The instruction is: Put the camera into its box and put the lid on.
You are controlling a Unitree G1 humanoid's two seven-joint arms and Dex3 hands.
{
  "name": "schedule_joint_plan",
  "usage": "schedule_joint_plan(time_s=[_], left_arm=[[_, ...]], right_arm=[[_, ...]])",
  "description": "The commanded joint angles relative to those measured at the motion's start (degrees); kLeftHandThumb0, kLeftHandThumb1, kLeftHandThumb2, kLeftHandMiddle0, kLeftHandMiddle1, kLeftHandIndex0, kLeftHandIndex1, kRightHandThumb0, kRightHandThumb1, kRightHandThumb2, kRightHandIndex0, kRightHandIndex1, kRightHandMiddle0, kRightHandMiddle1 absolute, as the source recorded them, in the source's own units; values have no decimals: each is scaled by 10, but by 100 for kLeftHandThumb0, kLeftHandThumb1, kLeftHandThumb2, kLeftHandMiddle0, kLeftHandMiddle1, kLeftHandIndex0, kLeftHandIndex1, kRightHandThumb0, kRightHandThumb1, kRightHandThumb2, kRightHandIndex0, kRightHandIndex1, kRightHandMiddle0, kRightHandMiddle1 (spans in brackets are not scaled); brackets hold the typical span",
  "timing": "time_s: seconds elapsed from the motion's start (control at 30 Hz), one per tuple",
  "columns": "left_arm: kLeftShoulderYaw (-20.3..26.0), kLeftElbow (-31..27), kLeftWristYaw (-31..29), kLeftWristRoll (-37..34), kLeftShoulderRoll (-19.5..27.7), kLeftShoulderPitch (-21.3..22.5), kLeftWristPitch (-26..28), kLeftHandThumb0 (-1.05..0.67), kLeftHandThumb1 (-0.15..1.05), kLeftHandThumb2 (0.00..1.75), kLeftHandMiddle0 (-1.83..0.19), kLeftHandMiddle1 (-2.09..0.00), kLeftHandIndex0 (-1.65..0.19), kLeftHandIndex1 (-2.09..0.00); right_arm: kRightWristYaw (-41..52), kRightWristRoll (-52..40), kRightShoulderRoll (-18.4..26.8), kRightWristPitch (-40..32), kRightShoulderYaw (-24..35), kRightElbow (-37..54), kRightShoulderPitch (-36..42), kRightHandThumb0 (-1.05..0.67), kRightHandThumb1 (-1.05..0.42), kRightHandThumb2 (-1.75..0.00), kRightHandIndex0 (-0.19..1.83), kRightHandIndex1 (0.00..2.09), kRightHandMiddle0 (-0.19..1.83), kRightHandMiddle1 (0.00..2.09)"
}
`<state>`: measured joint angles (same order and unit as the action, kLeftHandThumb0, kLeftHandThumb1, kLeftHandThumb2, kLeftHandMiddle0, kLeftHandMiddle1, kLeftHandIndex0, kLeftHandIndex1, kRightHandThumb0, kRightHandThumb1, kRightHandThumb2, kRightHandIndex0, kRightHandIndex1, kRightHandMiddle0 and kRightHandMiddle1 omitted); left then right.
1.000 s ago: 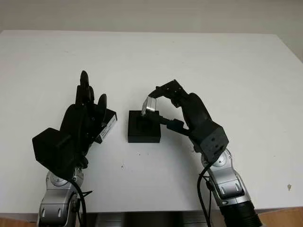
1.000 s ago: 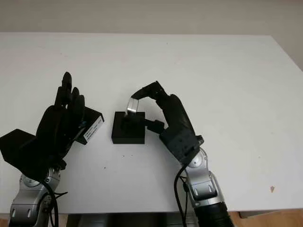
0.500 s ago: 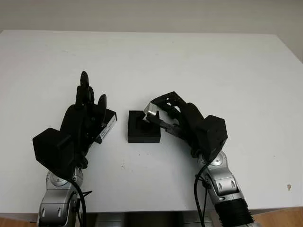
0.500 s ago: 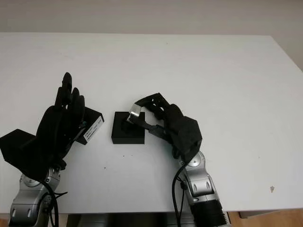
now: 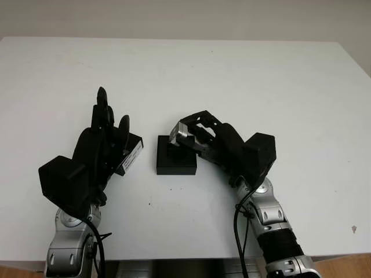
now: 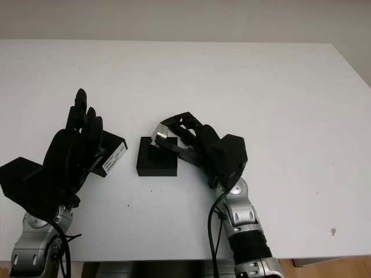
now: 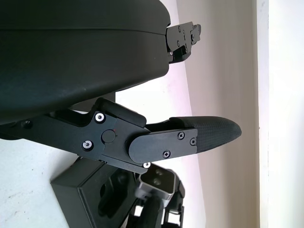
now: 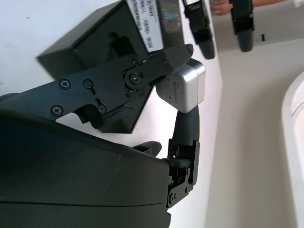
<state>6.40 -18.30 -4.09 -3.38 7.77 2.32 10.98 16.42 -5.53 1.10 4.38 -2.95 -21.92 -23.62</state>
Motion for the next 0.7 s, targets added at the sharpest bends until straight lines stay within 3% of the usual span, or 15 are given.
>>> schedule_joint_plan(time_s=[0.0,0.67], left_arm=[[3,-3,0,-2,2,3,-1,-73,105,56,19,0,19,0],[1,-1,-1,-1,4,-3,-13,-72,105,56,19,0,19,0]], right_arm=[[5,-3,-6,19,0,-5,-12,-47,-100,-5,27,29,33,156],[-18,57,-1,85,-31,14,30,-47,-100,-6,20,37,29,161]])
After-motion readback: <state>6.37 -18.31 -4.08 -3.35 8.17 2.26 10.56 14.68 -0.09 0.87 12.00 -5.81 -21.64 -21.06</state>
